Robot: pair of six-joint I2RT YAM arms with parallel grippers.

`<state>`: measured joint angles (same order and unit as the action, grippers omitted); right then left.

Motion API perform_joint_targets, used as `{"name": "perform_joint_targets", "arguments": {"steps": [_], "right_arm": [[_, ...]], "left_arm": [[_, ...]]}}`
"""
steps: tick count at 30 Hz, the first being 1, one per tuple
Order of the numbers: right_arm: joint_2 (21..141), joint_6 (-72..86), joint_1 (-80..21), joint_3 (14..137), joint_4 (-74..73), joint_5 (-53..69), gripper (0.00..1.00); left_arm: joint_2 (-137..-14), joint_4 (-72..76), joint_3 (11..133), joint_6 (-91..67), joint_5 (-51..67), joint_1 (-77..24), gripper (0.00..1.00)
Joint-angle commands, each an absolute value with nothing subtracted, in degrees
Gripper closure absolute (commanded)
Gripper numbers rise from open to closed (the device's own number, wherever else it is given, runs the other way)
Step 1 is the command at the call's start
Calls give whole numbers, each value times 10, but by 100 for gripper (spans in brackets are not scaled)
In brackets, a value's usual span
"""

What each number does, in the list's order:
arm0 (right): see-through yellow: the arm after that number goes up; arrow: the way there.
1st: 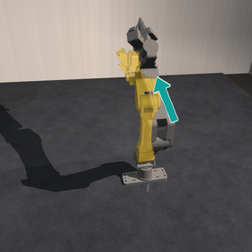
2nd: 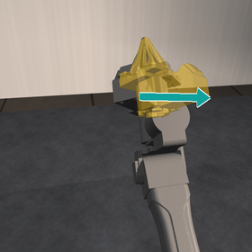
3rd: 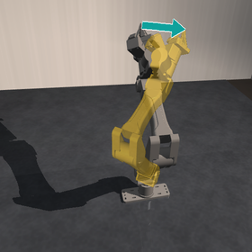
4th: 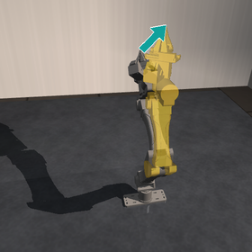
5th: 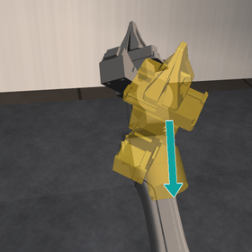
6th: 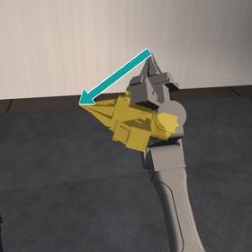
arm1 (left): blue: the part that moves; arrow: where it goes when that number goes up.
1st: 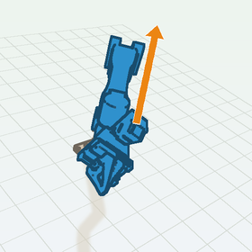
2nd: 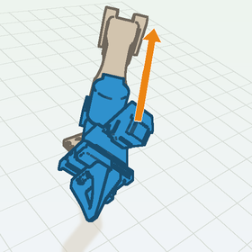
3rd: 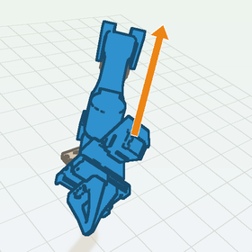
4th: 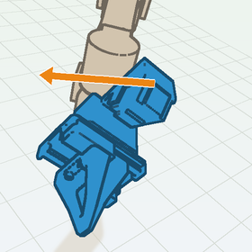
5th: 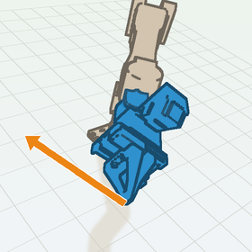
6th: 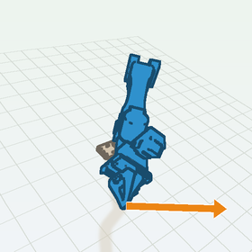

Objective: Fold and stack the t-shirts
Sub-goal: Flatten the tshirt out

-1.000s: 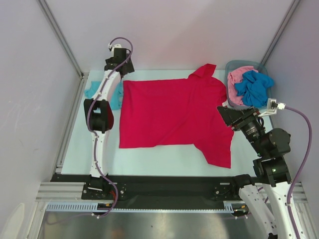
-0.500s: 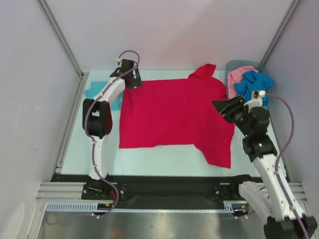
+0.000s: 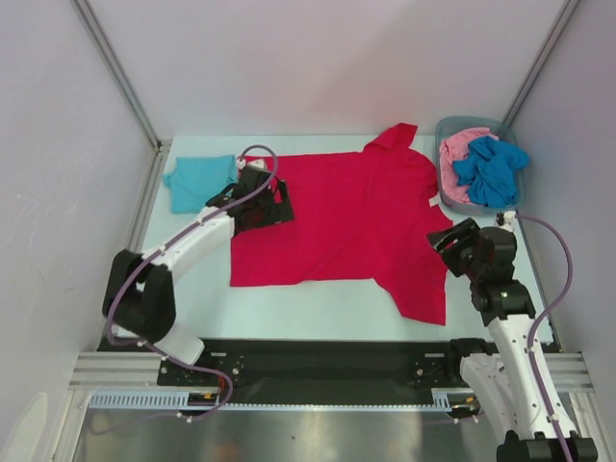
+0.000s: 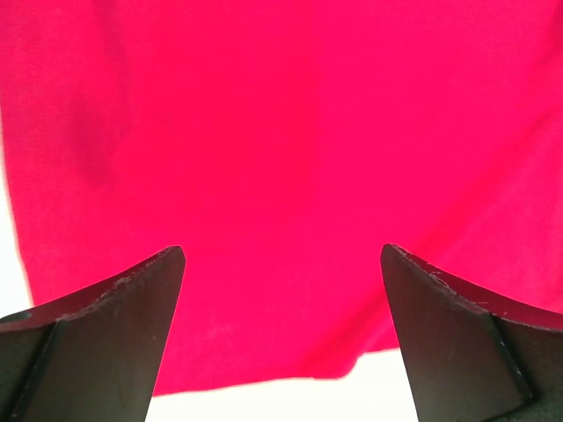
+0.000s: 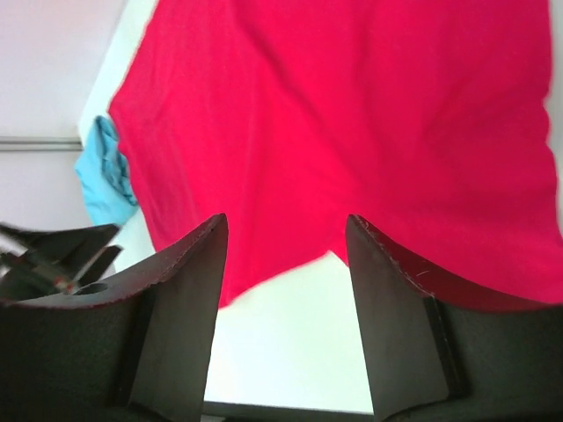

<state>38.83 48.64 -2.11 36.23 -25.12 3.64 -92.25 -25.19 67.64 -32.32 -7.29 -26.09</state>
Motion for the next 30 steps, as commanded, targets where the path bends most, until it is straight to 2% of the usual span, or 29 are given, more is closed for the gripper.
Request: {"name": "perform_joint_targets", "arguments": {"steps": [1, 7, 16, 25, 30], "right_arm": [[364, 472, -20, 359, -338, 8, 38], [319, 499, -40, 320, -389, 19, 38], [236, 539, -104, 229, -417, 1, 38], [189, 567, -134, 222, -492, -41, 39], [176, 608, -136, 229, -508, -114, 39]], "left_arm": [[-847, -256, 634, -352, -87, -264, 0], [-743, -263, 513, -399, -68, -272, 0], [-639, -187, 331, -497, -66, -376, 0], [-547, -235, 278, -521, -142, -408, 0], [-491, -254, 271, -527, -184, -412, 0]]}}
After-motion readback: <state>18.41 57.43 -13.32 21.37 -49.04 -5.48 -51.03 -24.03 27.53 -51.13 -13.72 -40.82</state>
